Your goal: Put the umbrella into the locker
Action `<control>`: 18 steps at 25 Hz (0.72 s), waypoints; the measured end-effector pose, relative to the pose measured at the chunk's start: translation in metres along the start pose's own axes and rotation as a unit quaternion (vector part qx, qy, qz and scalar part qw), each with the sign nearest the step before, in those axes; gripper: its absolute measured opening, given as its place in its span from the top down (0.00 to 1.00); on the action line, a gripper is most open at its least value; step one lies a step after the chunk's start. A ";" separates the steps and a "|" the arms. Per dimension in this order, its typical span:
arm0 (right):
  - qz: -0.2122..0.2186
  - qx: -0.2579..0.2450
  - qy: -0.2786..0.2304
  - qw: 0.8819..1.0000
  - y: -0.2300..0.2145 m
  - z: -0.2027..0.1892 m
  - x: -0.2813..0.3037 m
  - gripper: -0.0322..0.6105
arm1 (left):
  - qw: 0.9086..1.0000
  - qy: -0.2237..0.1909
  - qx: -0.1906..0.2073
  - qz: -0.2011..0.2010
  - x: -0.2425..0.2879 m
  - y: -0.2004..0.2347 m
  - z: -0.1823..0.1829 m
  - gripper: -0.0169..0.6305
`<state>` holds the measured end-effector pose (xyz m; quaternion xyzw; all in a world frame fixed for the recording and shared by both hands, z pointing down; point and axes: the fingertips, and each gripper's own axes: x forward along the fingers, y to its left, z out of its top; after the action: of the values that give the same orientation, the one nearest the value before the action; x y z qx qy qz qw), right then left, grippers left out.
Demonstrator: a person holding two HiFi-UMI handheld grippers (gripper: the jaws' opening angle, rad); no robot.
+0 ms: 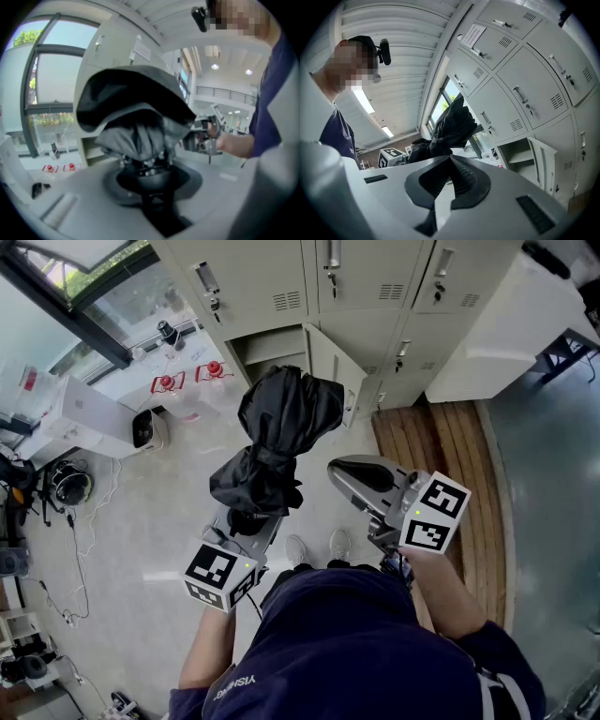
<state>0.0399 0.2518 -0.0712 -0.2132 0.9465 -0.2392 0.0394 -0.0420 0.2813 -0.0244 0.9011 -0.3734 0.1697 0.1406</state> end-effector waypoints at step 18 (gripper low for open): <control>-0.005 0.020 -0.006 1.000 -0.015 -0.009 -0.003 0.94 | 0.999 0.027 -0.027 0.011 0.007 -0.005 -0.026 0.81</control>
<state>0.0464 0.2448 -0.0566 -0.2184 0.9402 -0.2569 0.0480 -0.0388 0.2904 0.0010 0.8879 -0.3839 0.1854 0.1729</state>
